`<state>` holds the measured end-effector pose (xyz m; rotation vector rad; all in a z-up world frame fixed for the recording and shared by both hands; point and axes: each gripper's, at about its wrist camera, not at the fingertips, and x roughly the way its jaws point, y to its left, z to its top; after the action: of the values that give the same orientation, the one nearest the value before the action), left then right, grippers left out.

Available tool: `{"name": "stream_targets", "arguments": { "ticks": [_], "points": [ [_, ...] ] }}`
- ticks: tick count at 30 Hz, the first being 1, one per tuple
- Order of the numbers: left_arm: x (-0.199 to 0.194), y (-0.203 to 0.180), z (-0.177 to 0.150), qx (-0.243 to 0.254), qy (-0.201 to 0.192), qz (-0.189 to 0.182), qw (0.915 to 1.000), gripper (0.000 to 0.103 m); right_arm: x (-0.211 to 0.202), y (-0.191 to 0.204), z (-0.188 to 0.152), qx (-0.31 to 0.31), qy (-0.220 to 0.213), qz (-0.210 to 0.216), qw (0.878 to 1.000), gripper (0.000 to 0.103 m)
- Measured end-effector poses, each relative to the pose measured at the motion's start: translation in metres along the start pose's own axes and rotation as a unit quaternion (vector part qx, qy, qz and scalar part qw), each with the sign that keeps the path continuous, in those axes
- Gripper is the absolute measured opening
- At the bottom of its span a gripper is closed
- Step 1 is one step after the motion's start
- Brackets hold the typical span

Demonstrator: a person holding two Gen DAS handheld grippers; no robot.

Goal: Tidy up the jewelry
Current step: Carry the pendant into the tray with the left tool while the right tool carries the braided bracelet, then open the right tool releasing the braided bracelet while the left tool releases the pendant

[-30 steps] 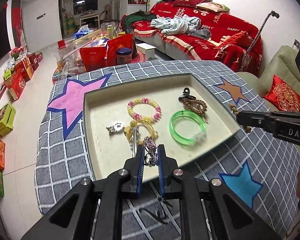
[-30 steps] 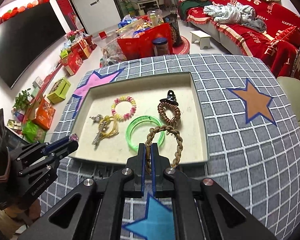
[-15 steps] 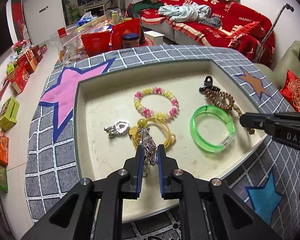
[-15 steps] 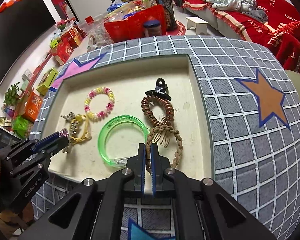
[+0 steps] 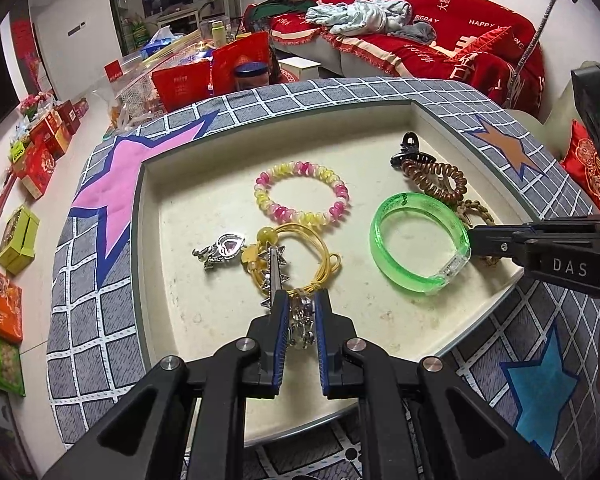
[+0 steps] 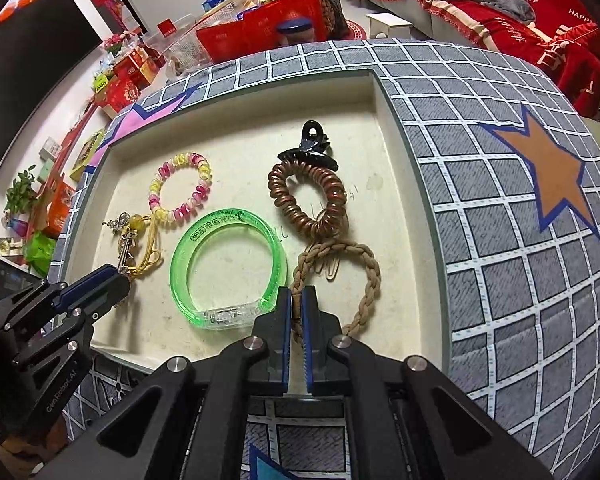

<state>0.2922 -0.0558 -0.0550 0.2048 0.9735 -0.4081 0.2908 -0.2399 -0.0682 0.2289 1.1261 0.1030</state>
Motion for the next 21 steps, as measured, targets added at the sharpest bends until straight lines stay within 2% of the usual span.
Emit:
{"name": "stream_targets", "arguments": {
  "ticks": [6, 8, 9, 10, 12, 17, 19, 21],
  "points": [
    [-0.001, -0.001, 0.0, 0.0, 0.001, -0.001, 1.0, 0.029, -0.007, 0.001, 0.002, 0.004, -0.006, 0.007, 1.0, 0.006],
    [-0.002, -0.001, -0.001, -0.002, 0.001, -0.001, 1.0, 0.029, -0.01, 0.001, 0.002, 0.007, -0.008, 0.012, 1.0, 0.011],
    [-0.002, -0.001, -0.001, -0.003, 0.001, -0.001, 1.0, 0.029, -0.012, 0.001, 0.002, 0.008, -0.01, 0.016, 1.0, 0.025],
    [-0.003, -0.001, -0.001, -0.004, 0.0, -0.002, 1.0, 0.029, -0.014, 0.001, 0.002, 0.009, -0.013, 0.022, 1.0, 0.052],
    [-0.005, -0.001, -0.001, -0.006, -0.003, -0.008, 0.9999, 0.029, -0.019, 0.002, 0.002, 0.008, -0.024, 0.025, 0.999, 0.074],
    [-0.014, -0.001, 0.0, -0.009, -0.016, -0.015, 0.9997, 0.029, -0.035, 0.005, 0.001, 0.011, -0.046, 0.028, 0.998, 0.075],
    [-0.018, -0.002, 0.001, -0.012, -0.021, -0.016, 0.9996, 0.029, -0.041, 0.004, 0.0, 0.015, -0.054, 0.029, 0.998, 0.08],
    [-0.021, -0.002, 0.003, -0.015, -0.025, -0.014, 0.9995, 0.029, -0.045, 0.003, -0.001, 0.017, -0.056, 0.031, 0.998, 0.08]
  ]
}}
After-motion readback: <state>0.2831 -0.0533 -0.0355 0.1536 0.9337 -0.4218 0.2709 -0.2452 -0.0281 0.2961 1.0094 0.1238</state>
